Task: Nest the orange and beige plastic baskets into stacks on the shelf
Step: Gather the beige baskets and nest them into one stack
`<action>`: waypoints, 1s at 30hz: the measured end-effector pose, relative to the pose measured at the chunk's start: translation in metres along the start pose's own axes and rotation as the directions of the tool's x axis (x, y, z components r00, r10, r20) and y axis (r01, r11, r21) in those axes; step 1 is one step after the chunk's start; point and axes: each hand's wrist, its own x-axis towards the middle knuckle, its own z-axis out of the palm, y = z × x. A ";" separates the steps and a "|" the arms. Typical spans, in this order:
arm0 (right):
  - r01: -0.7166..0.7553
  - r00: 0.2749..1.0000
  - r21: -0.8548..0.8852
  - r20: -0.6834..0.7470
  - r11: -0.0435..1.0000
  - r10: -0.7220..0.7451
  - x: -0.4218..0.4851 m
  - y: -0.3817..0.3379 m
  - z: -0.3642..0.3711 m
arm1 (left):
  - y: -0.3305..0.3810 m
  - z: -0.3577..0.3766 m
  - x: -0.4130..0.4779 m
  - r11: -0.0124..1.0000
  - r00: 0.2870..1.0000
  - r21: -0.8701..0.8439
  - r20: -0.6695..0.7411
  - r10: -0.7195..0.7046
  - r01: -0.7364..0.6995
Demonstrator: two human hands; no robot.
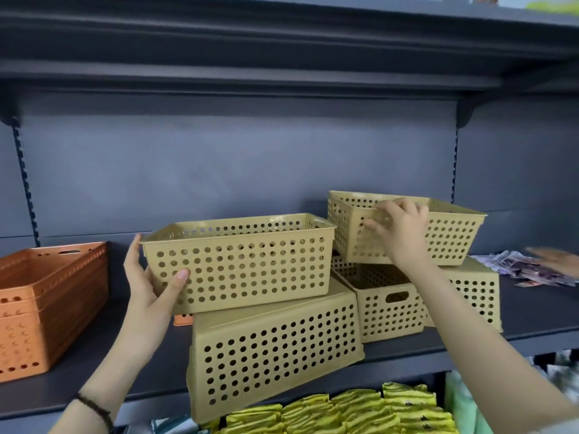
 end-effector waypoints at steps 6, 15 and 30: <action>0.023 0.995 0.188 -0.095 0.982 -0.005 0.018 -0.043 -0.004 | 0.001 0.005 -0.001 0.999 0.999 -0.031 -0.034 -0.016 0.015; 0.155 0.975 0.268 -0.196 0.951 -0.103 0.046 -0.127 -0.019 | 0.003 -0.002 0.003 0.999 0.999 -0.033 -0.012 -0.035 0.035; 0.310 0.932 0.351 0.073 0.883 -0.356 -0.033 -0.258 0.033 | 0.002 0.001 0.005 0.995 0.998 -0.072 0.002 -0.065 0.065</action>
